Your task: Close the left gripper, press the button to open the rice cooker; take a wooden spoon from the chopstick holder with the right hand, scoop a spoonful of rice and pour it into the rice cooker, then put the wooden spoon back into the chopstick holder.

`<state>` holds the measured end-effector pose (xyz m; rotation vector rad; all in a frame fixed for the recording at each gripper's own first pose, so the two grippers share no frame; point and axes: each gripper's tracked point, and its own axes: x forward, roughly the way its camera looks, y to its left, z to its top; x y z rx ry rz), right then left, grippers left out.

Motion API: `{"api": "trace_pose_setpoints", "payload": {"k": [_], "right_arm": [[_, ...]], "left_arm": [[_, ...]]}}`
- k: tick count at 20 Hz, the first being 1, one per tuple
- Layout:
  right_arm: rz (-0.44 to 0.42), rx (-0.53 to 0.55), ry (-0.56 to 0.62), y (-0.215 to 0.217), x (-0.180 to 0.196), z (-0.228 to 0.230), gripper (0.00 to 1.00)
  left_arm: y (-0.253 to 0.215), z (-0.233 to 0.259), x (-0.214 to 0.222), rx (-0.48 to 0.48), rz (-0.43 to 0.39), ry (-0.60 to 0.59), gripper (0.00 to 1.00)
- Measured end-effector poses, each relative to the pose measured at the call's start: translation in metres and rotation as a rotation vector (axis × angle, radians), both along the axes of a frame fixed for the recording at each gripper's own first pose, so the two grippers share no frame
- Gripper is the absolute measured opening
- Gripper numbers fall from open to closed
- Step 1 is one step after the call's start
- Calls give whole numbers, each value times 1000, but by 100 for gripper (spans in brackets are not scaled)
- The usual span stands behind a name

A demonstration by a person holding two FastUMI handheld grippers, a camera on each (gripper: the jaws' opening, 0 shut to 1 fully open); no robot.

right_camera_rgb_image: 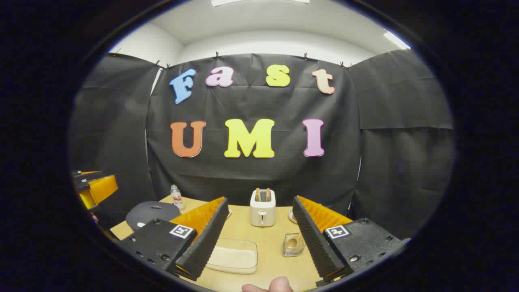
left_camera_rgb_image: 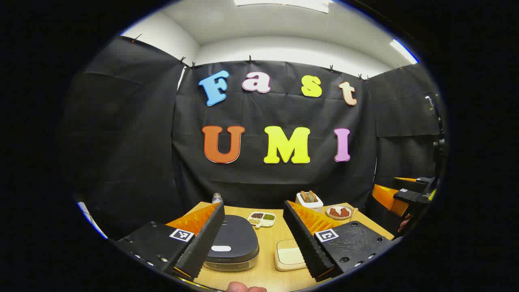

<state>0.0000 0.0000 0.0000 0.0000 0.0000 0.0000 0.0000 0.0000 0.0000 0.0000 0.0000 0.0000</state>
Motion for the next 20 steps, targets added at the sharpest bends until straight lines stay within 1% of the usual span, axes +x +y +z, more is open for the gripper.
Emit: {"api": "trace_pose_setpoints", "payload": {"k": [9,20], "right_arm": [[-24,2,-2,-10,-2,0,100],[-42,5,0,-17,1,0,100]], "left_arm": [[-7,-3,0,4,-30,19,93],[3,-4,1,2,-3,28,93]]}}
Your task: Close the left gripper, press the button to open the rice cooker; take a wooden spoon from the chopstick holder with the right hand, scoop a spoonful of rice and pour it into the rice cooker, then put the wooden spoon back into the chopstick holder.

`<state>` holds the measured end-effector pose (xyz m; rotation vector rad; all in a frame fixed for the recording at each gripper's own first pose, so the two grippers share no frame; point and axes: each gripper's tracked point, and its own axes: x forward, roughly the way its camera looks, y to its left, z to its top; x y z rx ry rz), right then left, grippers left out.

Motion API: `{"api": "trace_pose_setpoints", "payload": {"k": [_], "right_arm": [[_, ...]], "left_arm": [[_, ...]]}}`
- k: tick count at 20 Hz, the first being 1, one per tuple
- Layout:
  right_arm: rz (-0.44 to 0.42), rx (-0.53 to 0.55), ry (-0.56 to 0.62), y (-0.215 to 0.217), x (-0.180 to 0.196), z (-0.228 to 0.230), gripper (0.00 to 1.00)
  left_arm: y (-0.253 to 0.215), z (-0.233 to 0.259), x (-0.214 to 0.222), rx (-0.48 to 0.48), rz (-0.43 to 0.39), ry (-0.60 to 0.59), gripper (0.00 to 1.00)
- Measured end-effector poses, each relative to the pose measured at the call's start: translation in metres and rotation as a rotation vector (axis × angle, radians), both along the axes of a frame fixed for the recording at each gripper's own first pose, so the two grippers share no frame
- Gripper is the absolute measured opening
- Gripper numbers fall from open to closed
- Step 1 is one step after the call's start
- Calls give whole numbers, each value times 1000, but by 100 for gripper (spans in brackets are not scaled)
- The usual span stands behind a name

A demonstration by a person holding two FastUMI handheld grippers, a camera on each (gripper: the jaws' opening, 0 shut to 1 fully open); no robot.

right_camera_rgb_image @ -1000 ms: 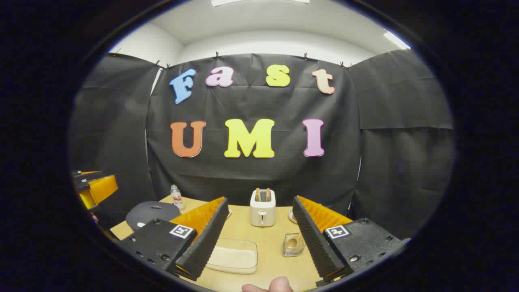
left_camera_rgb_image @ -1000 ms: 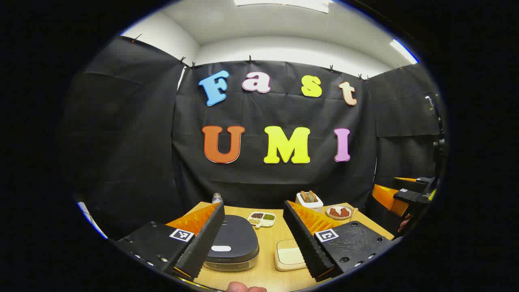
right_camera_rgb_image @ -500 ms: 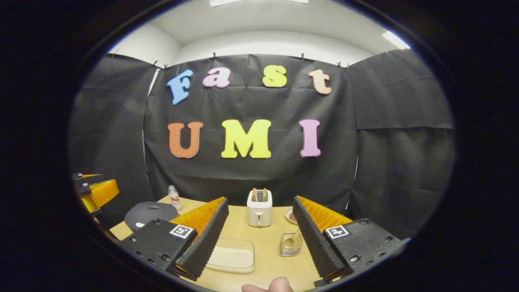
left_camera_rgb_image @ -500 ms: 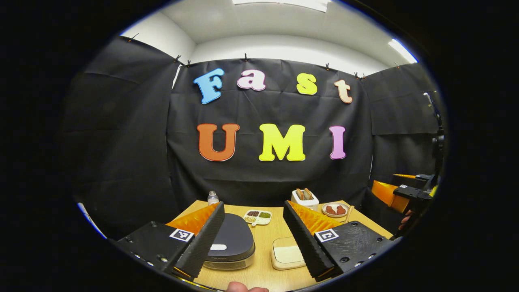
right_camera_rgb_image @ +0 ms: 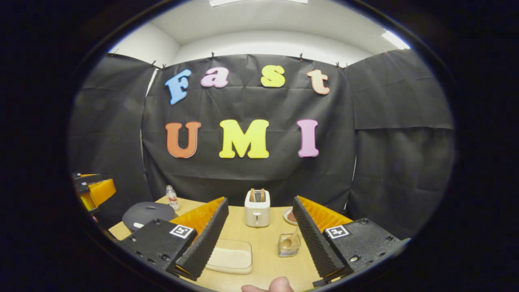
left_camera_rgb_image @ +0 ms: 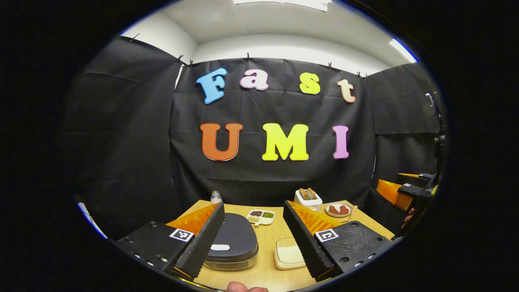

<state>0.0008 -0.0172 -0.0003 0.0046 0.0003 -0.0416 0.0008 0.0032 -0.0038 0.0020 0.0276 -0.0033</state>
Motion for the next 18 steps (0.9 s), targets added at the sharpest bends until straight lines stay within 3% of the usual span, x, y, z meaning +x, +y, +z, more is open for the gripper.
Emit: {"api": "trace_pose_setpoints", "payload": {"k": [10,18], "right_arm": [[-17,7,15,-16,4,-10,100],[-23,10,46,-30,8,-20,100]], "left_arm": [[30,-35,-7,-13,70,105,93],[50,-88,-4,-96,94,329,94]]}}
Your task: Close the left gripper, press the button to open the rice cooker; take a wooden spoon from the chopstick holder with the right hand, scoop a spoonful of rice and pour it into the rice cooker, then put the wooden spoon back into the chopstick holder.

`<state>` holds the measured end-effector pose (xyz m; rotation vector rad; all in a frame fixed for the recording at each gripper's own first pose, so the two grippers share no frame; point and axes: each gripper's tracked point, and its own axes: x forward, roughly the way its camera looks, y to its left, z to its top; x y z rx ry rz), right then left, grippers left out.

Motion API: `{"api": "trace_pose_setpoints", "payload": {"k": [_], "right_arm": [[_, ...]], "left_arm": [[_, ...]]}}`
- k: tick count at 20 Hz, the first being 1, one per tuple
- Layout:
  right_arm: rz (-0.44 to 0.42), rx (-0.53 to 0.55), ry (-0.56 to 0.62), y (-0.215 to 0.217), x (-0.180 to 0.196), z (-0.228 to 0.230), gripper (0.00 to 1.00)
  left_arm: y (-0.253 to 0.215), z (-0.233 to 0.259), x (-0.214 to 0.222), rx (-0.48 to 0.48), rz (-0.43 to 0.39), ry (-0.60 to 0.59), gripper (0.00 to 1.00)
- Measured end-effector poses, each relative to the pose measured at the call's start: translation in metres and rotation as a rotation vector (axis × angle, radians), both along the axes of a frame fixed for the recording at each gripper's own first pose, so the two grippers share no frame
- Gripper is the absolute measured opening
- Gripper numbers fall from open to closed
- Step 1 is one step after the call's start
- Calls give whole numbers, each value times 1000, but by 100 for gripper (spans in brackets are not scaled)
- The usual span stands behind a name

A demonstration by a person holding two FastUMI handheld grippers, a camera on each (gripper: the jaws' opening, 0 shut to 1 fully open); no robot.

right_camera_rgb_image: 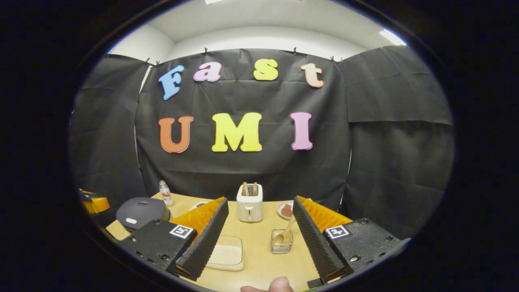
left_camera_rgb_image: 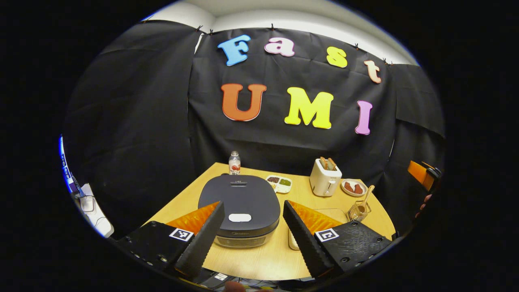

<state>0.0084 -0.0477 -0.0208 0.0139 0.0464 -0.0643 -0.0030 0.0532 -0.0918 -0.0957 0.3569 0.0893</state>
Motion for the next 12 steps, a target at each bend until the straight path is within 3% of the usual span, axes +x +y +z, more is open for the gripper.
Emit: {"api": "trace_pose_setpoints", "payload": {"k": [3,4,6,7,8,12], "right_arm": [[-12,2,6,-14,2,-4,100],[-11,10,7,-16,2,-5,100],[10,30,11,-16,2,-8,100],[14,32,13,-19,3,-10,100],[9,29,17,-23,5,-13,100],[-12,35,37,-35,13,-20,100]], "left_arm": [[4,-17,10,-7,-9,101,86],[5,-20,14,-7,-14,122,72],[5,-24,22,-23,-21,154,60],[6,-30,26,-33,-17,177,40],[8,-33,29,-46,-11,200,29],[8,-49,42,-98,-19,276,1]]}}
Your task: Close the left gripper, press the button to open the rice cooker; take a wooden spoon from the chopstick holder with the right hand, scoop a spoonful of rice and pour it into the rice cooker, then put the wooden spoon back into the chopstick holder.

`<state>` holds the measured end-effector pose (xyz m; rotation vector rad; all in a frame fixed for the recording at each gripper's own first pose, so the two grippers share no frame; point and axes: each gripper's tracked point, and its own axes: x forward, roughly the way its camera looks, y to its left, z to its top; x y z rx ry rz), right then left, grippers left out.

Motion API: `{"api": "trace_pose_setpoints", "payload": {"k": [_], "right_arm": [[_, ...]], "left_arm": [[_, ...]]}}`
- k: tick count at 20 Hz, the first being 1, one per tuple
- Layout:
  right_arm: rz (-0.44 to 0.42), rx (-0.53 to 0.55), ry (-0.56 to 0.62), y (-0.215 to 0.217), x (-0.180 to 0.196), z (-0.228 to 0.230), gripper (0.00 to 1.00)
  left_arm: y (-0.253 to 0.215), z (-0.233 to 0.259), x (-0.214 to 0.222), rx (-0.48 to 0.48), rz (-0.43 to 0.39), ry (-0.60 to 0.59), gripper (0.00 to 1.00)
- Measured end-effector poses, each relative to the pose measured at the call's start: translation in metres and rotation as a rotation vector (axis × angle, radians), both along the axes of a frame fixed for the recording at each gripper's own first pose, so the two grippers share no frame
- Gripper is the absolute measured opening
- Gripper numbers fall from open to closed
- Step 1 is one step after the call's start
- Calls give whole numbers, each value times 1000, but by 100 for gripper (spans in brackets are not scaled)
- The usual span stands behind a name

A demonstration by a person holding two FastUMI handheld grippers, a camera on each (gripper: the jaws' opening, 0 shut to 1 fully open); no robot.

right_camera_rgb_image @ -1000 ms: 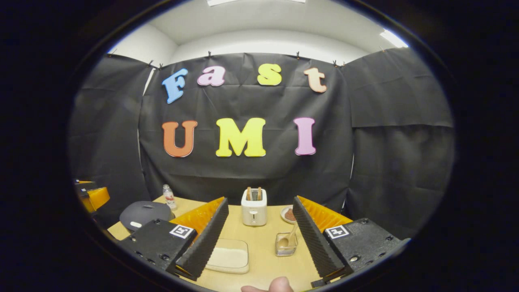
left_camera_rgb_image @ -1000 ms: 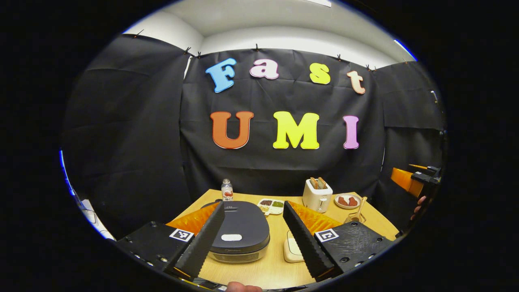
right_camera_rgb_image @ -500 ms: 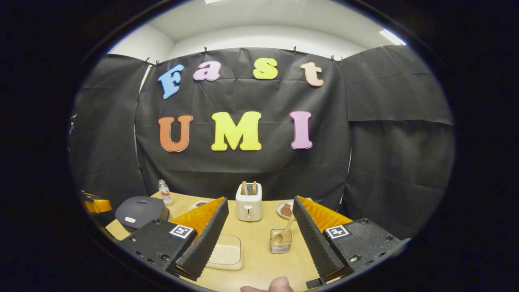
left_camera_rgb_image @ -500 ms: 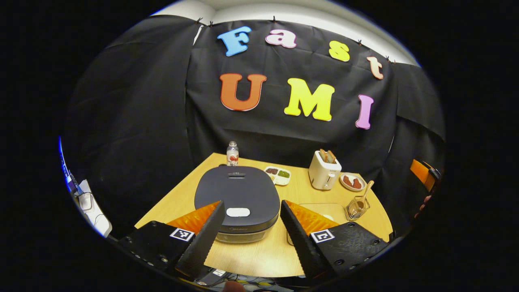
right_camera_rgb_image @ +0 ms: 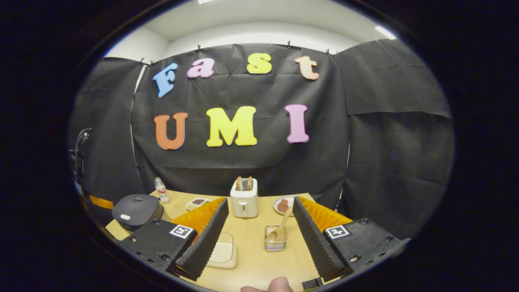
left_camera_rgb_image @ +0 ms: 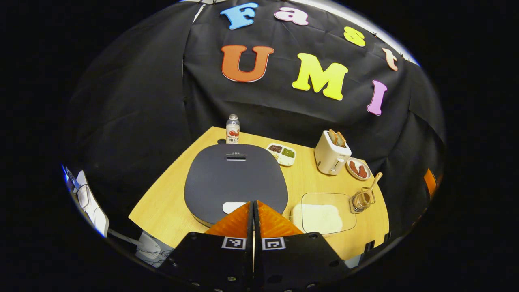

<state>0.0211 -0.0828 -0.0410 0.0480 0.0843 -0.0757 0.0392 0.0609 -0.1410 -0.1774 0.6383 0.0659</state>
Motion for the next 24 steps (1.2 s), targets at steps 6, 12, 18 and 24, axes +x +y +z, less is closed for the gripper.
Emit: {"api": "trace_pose_setpoints", "payload": {"k": [6,12,18,24], "right_arm": [[-22,-5,20,-11,15,-5,100],[-39,-1,36,-16,26,-9,100],[-11,3,43,1,32,-18,100],[-10,9,12,1,29,-4,100]], "left_arm": [[12,-39,25,-63,1,112,1],[27,-62,27,-56,6,183,1],[25,-73,27,-10,-21,242,2],[25,-46,37,-43,24,141,1]]}}
